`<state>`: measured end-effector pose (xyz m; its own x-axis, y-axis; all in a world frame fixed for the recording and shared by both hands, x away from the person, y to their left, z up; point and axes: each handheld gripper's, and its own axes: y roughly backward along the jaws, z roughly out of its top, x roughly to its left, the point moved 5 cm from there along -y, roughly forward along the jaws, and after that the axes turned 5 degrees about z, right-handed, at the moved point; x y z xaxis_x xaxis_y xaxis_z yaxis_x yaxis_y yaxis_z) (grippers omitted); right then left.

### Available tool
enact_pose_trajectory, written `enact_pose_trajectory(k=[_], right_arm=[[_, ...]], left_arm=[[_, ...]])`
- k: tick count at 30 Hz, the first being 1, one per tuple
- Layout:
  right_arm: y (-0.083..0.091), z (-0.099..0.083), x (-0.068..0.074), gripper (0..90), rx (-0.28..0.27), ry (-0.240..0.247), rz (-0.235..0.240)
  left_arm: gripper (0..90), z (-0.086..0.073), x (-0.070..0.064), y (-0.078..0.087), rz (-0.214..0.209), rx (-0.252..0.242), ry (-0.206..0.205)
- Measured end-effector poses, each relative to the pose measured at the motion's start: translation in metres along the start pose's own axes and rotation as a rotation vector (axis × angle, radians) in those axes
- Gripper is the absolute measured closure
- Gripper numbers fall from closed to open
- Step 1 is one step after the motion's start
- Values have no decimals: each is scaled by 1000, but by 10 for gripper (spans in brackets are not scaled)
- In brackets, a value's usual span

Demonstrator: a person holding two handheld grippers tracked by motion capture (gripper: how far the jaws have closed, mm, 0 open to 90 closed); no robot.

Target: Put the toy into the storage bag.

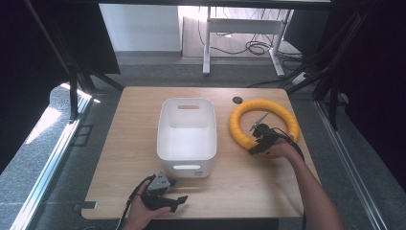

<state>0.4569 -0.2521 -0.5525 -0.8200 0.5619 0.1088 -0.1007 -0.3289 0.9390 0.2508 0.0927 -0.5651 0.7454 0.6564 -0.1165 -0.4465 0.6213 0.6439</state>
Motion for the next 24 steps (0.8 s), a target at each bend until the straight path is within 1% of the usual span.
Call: enact_pose_trajectory(k=[4,5,6,8,12,13,14,15,16,17,20,22,23,24], right_arm=[[1,1,1,480,-12,5,14],[4,2,1,484,-43,6,25],[4,2,1,484,-43,6,25],[10,5,2,487,-93,-8,39],[19,10,4,493,-155,-18,58],[26,12,5,497,-190,-24,74],[26,12,5,497,-190,-24,74],[32,14,5,499,-224,-33,83],[34,15,5,500,-241,-36,86],[34,15,5,500,-241,-36,86],[46,18,4,506,-319,-46,103],[54,19,4,508,-360,-59,116],[63,20,5,510,-406,-63,124],[63,20,5,510,-406,-63,124]], left_arm=[[257,0,1,-1,-1,3,1],[257,-1,1,-1,0,4,1],[257,-1,1,-1,0,4,1],[257,-1,1,-1,0,5,1],[257,-1,1,-1,0,5,1],[257,-1,1,-1,1,4,1],[257,-1,1,-1,1,4,1],[258,-1,1,-1,1,4,1],[258,-1,1,-1,1,4,1],[258,-1,1,-1,1,4,0],[257,-1,1,-1,1,4,0],[257,-1,1,-1,1,4,1],[257,-1,1,-1,2,5,0],[257,-1,1,-1,2,5,0]])
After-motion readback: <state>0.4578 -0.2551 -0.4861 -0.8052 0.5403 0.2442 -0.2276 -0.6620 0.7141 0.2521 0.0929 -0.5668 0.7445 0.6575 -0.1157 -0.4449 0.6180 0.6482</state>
